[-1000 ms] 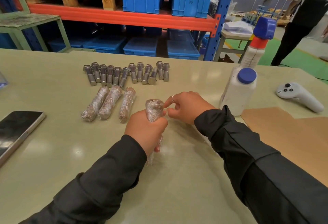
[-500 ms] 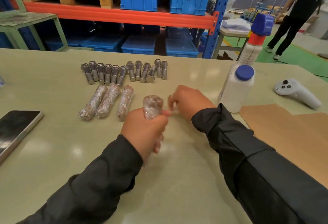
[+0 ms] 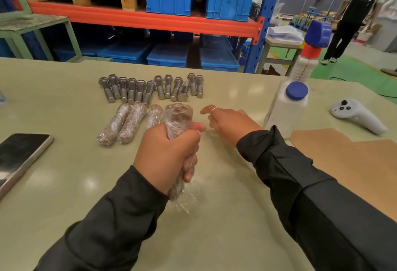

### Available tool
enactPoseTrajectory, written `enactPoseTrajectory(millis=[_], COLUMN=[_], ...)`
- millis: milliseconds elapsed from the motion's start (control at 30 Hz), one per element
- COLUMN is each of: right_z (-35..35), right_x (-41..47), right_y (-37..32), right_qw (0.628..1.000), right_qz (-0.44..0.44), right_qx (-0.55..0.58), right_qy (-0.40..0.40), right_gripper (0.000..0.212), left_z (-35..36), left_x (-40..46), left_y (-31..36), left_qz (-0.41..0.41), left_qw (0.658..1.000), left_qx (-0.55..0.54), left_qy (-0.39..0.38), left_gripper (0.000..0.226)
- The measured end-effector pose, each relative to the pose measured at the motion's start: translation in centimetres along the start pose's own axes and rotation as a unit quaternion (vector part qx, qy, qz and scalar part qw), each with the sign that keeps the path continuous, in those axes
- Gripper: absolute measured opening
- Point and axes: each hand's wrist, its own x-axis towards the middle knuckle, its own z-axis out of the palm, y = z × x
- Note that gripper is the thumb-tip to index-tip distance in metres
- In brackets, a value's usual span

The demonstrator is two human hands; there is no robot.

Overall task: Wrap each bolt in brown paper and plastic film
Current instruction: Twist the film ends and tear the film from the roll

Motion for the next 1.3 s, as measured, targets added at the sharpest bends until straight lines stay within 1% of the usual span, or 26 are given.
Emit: enactPoseTrajectory(millis=[100,233,367,433,467,533,567,633,700,733,833,867,900,1000,1033,1100,1133,1167,1200,1233,1267,1300], right_z=[0.2,0.1,0.2,-0.1,-0.4,-0.8,-0.8,-0.5,-0.4,-0.4,-0.7,-0.8,-0.9,-1.6,-1.9,-2.8,-3.4,-3.9,-4.3,-4.6,-4.6,-4.5], right_x=[0.1,0.0,0.0,0.1,0.3,0.5,0.4,0.3,0.1,-0.2,-0.9,-1.2,-1.4,-1.9,-2.1,-2.5,-2.6,-2.9,-3.1,-3.4,-3.8,-4.0], right_y=[0.1,0.1,0.2,0.7,1.2,1.6,1.5,1.2,1.0,1.0,1.3,1.3,1.2,0.9,0.8,0.0,-0.7,-1.5,-2.3,-3.1,-3.8,-4.2], right_qw=[1.0,1.0,1.0,1.0,0.999,0.997,0.998,0.999,0.998,0.998,0.987,0.982,0.977,0.968,0.967,0.963,0.96,0.953,0.943,0.931,0.922,0.914], right_qz=[-0.003,-0.001,-0.003,0.018,0.041,0.07,0.065,0.035,0.014,0.006,-0.03,-0.043,-0.058,-0.081,-0.082,-0.076,-0.073,-0.075,-0.082,-0.092,-0.103,-0.116], right_qx=[0.01,0.017,0.018,-0.01,-0.006,0.013,0.004,-0.034,-0.057,-0.063,-0.08,-0.077,-0.07,-0.043,-0.027,0.042,0.113,0.203,0.291,0.351,0.372,0.376], right_qy=[0.008,0.015,0.017,0.004,-0.004,-0.021,-0.021,-0.015,0.004,0.027,0.134,0.166,0.192,0.234,0.24,0.255,0.247,0.21,0.138,0.048,-0.039,-0.103], right_gripper=[0.036,0.035,0.035,0.035,0.036,0.043,0.048,0.054,0.059,0.06,0.058,0.056,0.053,0.048,0.046,0.038,0.032,0.026,0.022,0.023,0.027,0.03], left_z=[0.1,0.6,0.8,0.8,0.4,-0.8,-1.4,-2.0,-1.8,-1.6,-1.6,-1.6,-1.7,-2.0,-2.1,-2.4,-2.5,-2.6,-2.6,-2.6,-2.7,-2.7], left_x=[-0.4,-1.0,-1.6,-2.3,-2.3,-1.3,-0.6,0.9,1.9,2.2,2.9,3.0,3.1,3.4,3.4,3.6,3.7,3.8,3.8,3.8,3.7,3.5], left_y=[0.5,0.8,1.4,2.9,4.0,6.4,7.4,7.8,6.1,4.6,0.5,-0.5,-1.3,-2.5,-2.5,-2.5,-2.5,-2.5,-2.5,-2.4,-2.3,-2.2], left_qz=[0.024,0.05,0.071,0.1,0.117,0.128,0.124,0.094,0.032,-0.004,-0.107,-0.131,-0.147,-0.172,-0.181,-0.201,-0.213,-0.226,-0.235,-0.243,-0.247,-0.251], left_qw=[1.0,0.998,0.996,0.994,0.992,0.99,0.991,0.994,0.998,0.999,0.993,0.99,0.988,0.982,0.98,0.973,0.969,0.964,0.959,0.954,0.949,0.943], left_qx=[0.009,0.029,0.047,0.036,0.04,0.061,0.054,0.005,-0.006,-0.003,-0.023,-0.027,-0.027,-0.028,-0.039,-0.069,-0.081,-0.091,-0.099,-0.105,-0.109,-0.109], left_qy=[-0.008,-0.014,-0.032,-0.032,-0.022,-0.011,-0.024,-0.055,-0.052,-0.043,-0.037,-0.04,-0.043,-0.068,-0.075,-0.089,-0.096,-0.106,-0.12,-0.138,-0.163,-0.188], left_gripper=[0.015,0.024,0.018,0.023,0.026,0.027,0.026,0.02,0.012,0.012,0.007,0.004,0.008,0.024,0.023,0.01,0.01,0.013,0.015,0.015,0.012,0.011])
